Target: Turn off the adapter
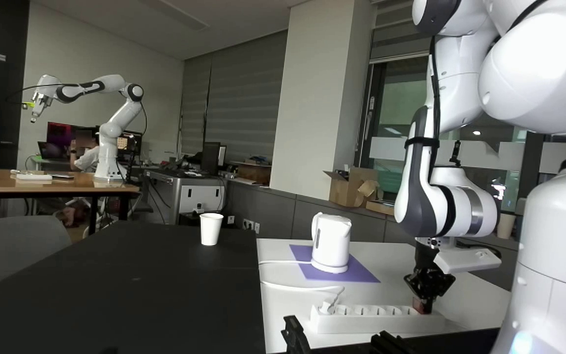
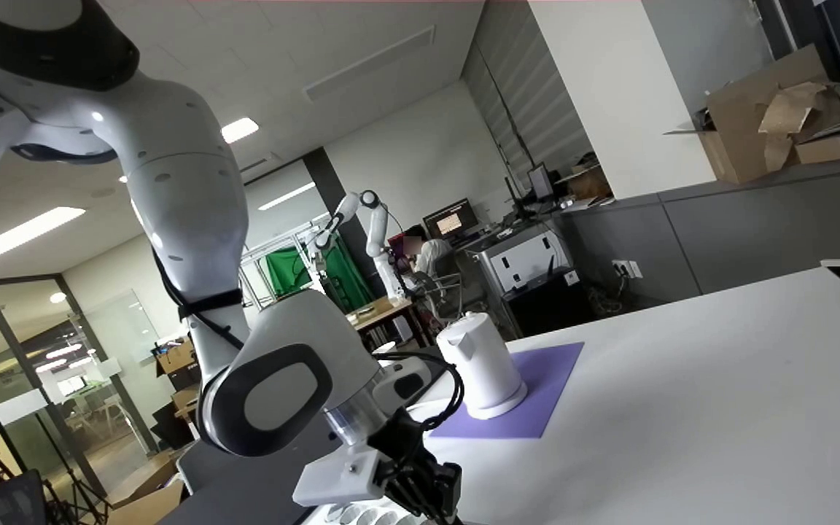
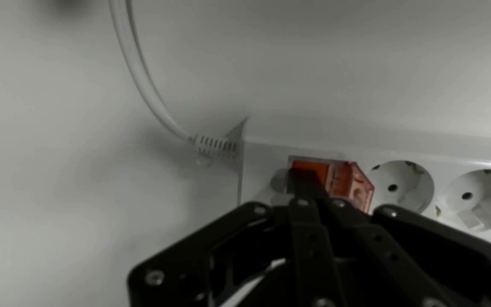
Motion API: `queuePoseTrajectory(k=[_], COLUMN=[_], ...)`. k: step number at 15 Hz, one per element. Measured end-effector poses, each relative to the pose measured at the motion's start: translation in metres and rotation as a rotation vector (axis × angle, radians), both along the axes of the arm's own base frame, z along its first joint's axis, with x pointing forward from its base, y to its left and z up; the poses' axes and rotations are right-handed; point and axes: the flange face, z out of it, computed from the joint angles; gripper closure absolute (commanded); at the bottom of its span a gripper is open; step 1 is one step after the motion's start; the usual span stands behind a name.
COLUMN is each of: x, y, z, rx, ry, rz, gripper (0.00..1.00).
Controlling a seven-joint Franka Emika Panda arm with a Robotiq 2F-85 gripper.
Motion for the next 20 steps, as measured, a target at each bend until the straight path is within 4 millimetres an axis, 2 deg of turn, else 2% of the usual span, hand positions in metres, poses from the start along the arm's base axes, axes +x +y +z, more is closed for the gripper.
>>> queuePoseTrajectory(k=[4,6,8,10,12,13,14,20], x=[0.005,0.009,0.016,0.027,0.031,0.032,0.033,0.021], y=[0.011,0.019,0.023,0.02,0.016,0.014,0.012,0.003], z=[0.002,0.011,0.029,0.05,0.071,0.079,0.086,0.116], rx=[0.028,0.061,0.087,0.095,0.095,0.096,0.099,0.12], ry=[-0.019,-0.023,-0.006,0.006,0.025,0.042,0.063,0.197], rz=[-0.016,-0.013,-0.005,-0.007,-0.021,-0.026,-0.028,-0.032], gripper=[1.0,1.0,1.0,1.0,1.0,0.74,0.73,0.32])
